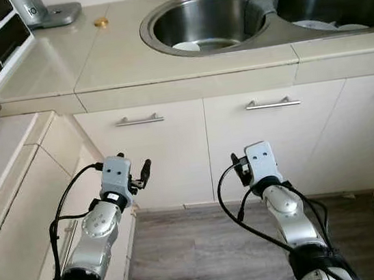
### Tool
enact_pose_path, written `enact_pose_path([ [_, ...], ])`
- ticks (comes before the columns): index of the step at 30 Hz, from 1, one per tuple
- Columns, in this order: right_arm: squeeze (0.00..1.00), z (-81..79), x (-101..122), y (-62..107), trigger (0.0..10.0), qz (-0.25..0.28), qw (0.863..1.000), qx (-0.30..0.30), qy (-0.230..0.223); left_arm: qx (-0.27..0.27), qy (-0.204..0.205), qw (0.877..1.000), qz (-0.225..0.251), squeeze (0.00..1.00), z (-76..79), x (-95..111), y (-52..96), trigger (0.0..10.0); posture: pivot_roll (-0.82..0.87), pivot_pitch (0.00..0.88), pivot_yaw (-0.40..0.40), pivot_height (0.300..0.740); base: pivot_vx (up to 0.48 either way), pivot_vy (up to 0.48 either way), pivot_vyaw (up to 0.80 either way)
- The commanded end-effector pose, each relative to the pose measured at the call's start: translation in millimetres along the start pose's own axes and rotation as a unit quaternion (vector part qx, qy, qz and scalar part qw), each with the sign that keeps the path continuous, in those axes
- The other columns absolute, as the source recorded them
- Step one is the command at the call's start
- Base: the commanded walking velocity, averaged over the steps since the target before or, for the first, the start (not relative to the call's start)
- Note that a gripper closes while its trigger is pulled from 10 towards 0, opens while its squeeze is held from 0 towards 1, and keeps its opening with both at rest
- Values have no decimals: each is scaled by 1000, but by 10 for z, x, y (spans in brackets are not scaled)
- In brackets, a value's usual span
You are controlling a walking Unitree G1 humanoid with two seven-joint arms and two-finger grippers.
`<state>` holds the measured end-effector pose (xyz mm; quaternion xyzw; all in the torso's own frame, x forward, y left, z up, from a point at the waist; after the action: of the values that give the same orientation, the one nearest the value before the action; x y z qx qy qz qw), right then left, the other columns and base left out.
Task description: Kitchen organization
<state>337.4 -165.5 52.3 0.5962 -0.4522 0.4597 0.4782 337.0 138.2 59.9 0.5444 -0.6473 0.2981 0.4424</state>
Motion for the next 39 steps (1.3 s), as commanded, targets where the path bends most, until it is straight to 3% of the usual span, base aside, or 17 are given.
enact_pose_path([
  [1,0,-47,31,41,10000,2,1000,5,-12,-10,2,1000,0,0,27,28,45,10000,-91,50,51,740,0,0,0],
  [8,0,-57,17,165,10000,-3,999,-6,-33,-21,15,1000,-2,0,48,47,177,10000,-88,89,56,740,0,0,0],
  [17,0,-82,52,217,10000,-1,999,-8,-46,-26,21,999,-9,0,38,57,233,10000,-85,96,63,740,0,0,0],
  [39,0,-62,70,160,10000,-11,998,-21,-52,-32,24,999,-17,0,17,75,181,10000,-85,77,61,740,0,0,0],
])
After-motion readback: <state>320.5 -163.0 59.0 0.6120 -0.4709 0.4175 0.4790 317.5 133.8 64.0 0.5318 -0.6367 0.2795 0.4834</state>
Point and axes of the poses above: a point about 5 cm out from each wrist's last joint towards the gripper, its own y axis pointing back from the gripper into the wrist, its own x axis along the axis of the wrist's last joint, z = x × y, the point moved 4 cm from there along -y, pointing out of the wrist towards the gripper, and after that the axes turned 15 degrees about -y, right-handed, at the moved point
